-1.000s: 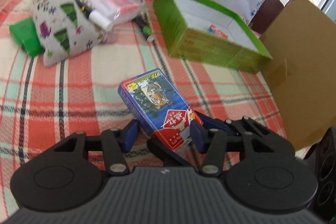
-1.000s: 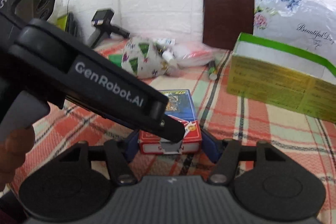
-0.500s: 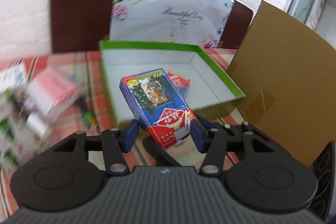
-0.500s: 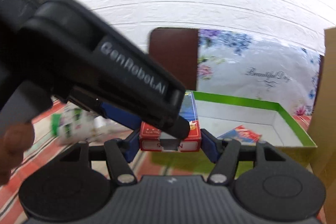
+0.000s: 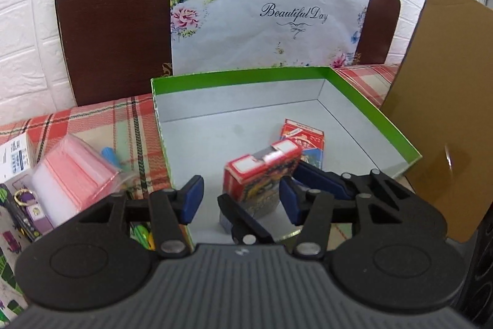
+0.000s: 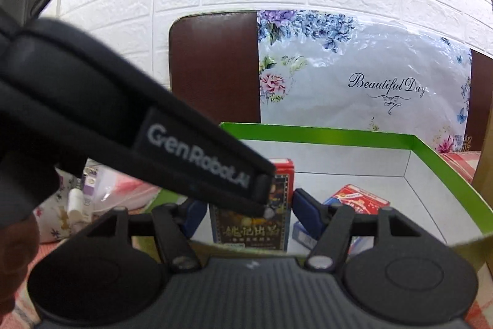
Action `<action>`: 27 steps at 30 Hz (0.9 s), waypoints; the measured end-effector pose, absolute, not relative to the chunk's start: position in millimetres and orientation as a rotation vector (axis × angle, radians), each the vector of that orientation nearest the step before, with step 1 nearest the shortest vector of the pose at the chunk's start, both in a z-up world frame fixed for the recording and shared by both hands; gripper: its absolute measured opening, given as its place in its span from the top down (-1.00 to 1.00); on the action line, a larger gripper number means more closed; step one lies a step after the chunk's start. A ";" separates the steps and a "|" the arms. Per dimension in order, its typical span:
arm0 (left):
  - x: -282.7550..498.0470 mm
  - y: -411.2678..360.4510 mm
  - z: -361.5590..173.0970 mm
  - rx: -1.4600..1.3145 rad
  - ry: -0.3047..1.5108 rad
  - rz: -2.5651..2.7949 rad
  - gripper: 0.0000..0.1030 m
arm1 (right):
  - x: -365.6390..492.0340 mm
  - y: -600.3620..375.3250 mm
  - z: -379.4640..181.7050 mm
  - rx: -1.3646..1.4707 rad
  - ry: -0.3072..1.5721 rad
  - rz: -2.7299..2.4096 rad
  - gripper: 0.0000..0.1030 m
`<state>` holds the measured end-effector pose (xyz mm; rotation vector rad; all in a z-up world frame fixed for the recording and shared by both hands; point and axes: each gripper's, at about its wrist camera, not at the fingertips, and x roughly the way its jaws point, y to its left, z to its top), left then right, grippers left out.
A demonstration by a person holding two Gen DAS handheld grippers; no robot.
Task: Organize objects
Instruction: 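Lower the small box into the green box and open the left gripper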
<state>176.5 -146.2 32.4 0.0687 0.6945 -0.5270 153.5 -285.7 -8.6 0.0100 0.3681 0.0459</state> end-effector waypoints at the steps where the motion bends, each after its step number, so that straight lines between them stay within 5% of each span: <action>1: 173.1 -144.5 32.0 0.067 0.694 -0.521 -0.10 | 151.4 -285.8 -8.5 0.010 0.360 0.041 -0.28; 12: 151.4 -154.1 44.6 0.146 0.679 -0.386 -0.10 | 127.6 -267.2 1.8 -0.098 0.298 0.007 -0.29; 14: 160.1 -153.0 57.3 0.125 0.659 -0.349 -0.13 | 151.5 -261.5 5.2 -0.217 0.274 -0.081 -0.47; 19: 134.4 -130.4 84.3 0.083 0.555 -0.391 -0.15 | 145.5 -263.3 27.8 -0.219 0.207 -0.073 -0.49; 27: 96.2 -107.4 68.6 0.134 0.553 -0.368 -0.16 | 96.3 -245.7 -13.0 -0.147 0.326 0.015 -0.45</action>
